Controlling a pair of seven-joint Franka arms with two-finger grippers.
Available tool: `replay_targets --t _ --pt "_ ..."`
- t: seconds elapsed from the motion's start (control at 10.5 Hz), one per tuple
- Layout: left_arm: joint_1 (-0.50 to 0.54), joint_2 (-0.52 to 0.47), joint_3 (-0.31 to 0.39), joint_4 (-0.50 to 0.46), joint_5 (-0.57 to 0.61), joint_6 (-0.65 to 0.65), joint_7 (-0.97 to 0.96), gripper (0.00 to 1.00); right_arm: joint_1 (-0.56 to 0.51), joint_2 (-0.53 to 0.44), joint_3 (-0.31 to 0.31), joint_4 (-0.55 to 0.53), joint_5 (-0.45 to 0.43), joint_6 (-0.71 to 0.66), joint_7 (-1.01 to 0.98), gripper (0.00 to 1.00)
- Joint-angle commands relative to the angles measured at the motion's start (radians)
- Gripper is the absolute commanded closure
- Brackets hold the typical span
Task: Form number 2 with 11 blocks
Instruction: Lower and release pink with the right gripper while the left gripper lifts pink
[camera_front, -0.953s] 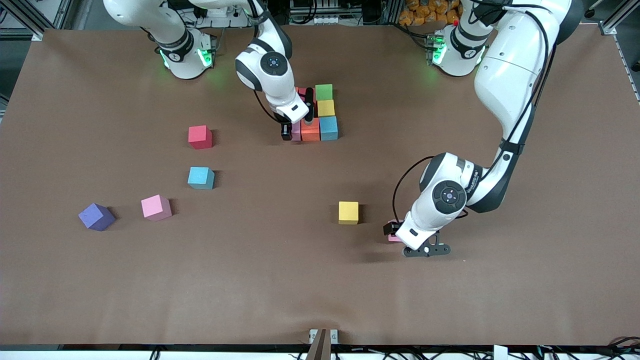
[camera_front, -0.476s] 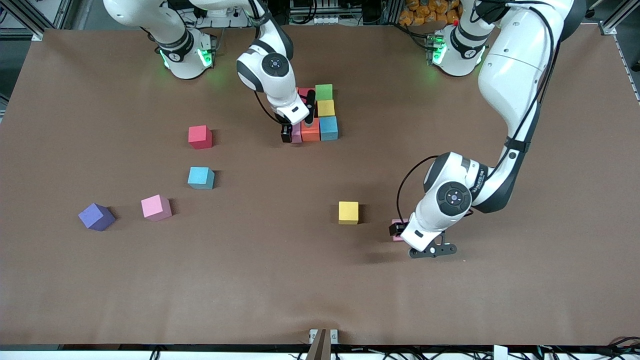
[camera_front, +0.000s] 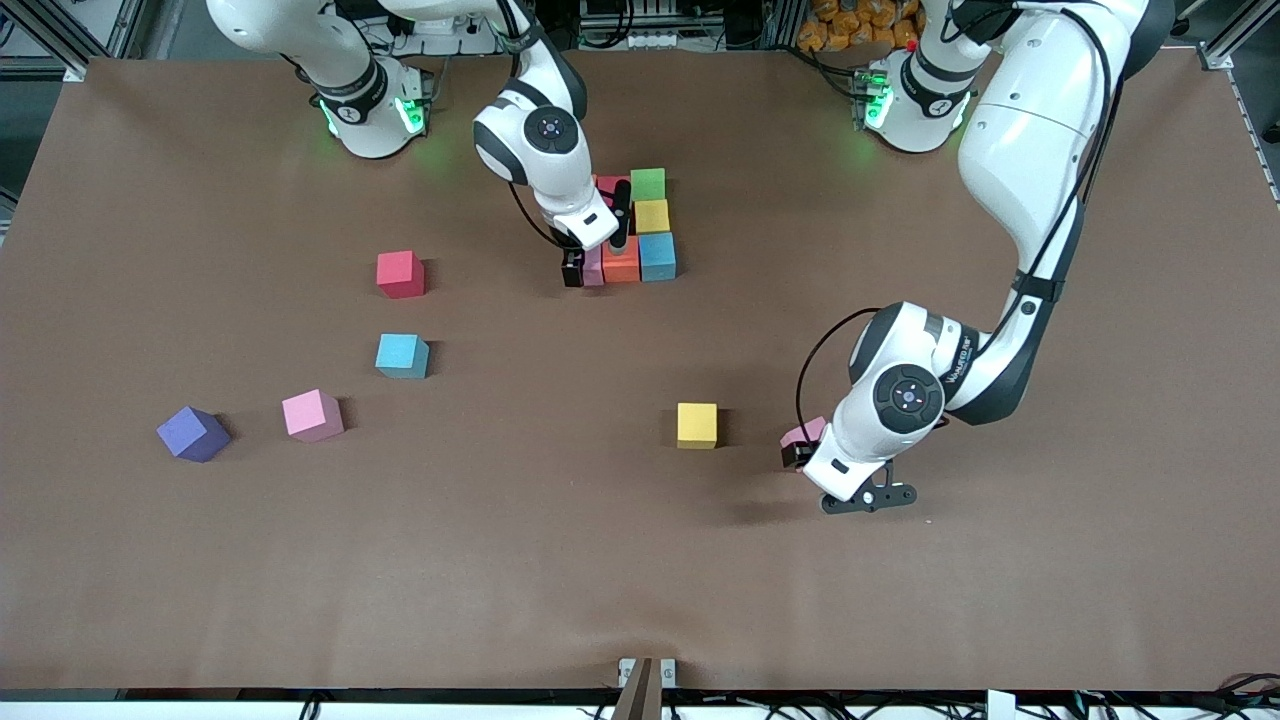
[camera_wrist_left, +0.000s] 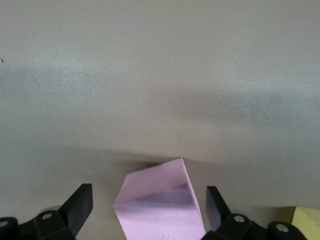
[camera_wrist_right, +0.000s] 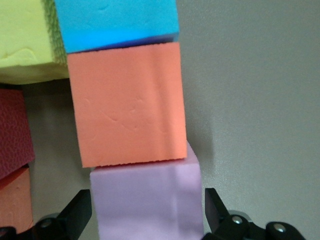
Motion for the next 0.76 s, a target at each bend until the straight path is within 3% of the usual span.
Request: replay_targets --t 0.0,0.29,0.67 --pt "0.001 -0.007 0.000 -0.014 0.024 -0.009 -0.077 0.00 -0.005 -0.044 0.000 -0.001 0.010 -0.058 0.008 0.00" --pt "0.003 -0.001 -0.001 -0.029 0.024 -0.020 -0.225 0.00 -0.016 -0.102 0.000 -0.023 0.010 -0.099 0.002 0.00" --pt "0.006 0.002 -0.001 -0.052 0.024 -0.020 -0.282 0.00 -0.066 -0.190 0.000 -0.029 0.010 -0.185 -0.003 0.00"
